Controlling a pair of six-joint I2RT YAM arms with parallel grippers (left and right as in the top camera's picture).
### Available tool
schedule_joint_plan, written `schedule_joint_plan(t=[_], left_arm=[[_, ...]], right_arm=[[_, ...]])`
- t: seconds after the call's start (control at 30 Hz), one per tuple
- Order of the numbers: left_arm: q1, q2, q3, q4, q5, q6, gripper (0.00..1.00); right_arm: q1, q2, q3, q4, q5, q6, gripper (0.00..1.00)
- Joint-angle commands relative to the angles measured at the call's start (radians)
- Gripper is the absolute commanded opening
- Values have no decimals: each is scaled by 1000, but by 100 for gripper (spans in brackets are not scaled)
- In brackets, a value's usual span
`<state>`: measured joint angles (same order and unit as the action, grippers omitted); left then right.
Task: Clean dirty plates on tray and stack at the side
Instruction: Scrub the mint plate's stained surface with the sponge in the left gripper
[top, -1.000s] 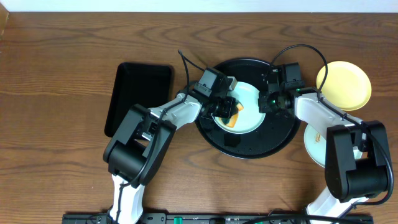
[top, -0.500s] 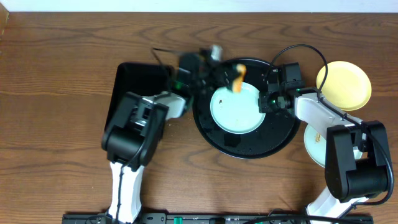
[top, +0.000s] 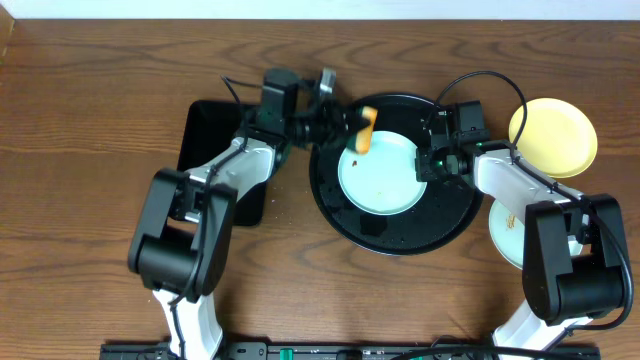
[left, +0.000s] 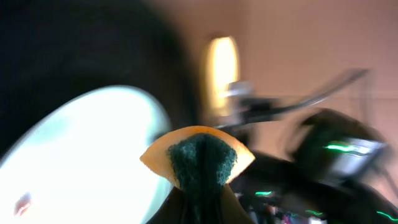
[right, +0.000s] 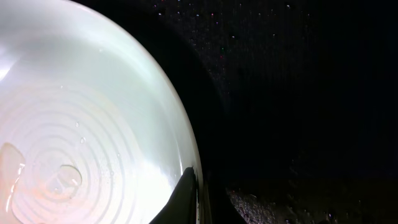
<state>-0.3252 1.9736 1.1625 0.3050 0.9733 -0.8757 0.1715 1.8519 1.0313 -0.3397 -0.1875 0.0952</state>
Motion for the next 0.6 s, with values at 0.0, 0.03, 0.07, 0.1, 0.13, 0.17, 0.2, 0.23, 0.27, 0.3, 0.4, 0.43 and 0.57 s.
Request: schedule_joint_plan(t=[0.0,0.03,0.07,0.1,0.13,0.17,0.2,0.23,0.27,0.3,0.4,0.43,0.57], left_arm=[[-34,-162,9,-247,-350,294,7],[-46,-188,9,-301,-423,330,7],[-66,-219,9,-359,-509,370,7],[-101,-253,9,-422,-616,418,7],[-124,-265,9,-447,-667,441,7],[-148,-270,9,-465,-706,454,8],[-173,-269,9,-478,-732,457,8],[-191,-261,8,-480,-739,457,7],[-208,-250,8,-480,-739,456,7],[-222,-236,8,-476,-739,456,8],[-245,-192,9,-457,-738,444,7],[-247,-179,13,-458,-737,428,7],[-248,-135,69,-505,-707,426,7]], right_arm=[[6,13,-7,-9,3,-6,1],[6,13,-7,-8,3,-6,1],[6,13,-7,-8,3,-6,1],[6,13,-7,-7,3,-6,1],[7,13,-7,-7,3,-6,1],[6,13,-7,-6,3,-6,1],[7,13,-7,-6,3,-6,1],[6,13,-7,-6,3,-6,1],[7,13,-7,-6,3,-6,1],[6,13,-7,-6,3,-6,1],[7,13,-7,-8,3,-6,1],[7,13,-7,-8,3,-6,1],[6,13,-7,-7,3,-6,1]])
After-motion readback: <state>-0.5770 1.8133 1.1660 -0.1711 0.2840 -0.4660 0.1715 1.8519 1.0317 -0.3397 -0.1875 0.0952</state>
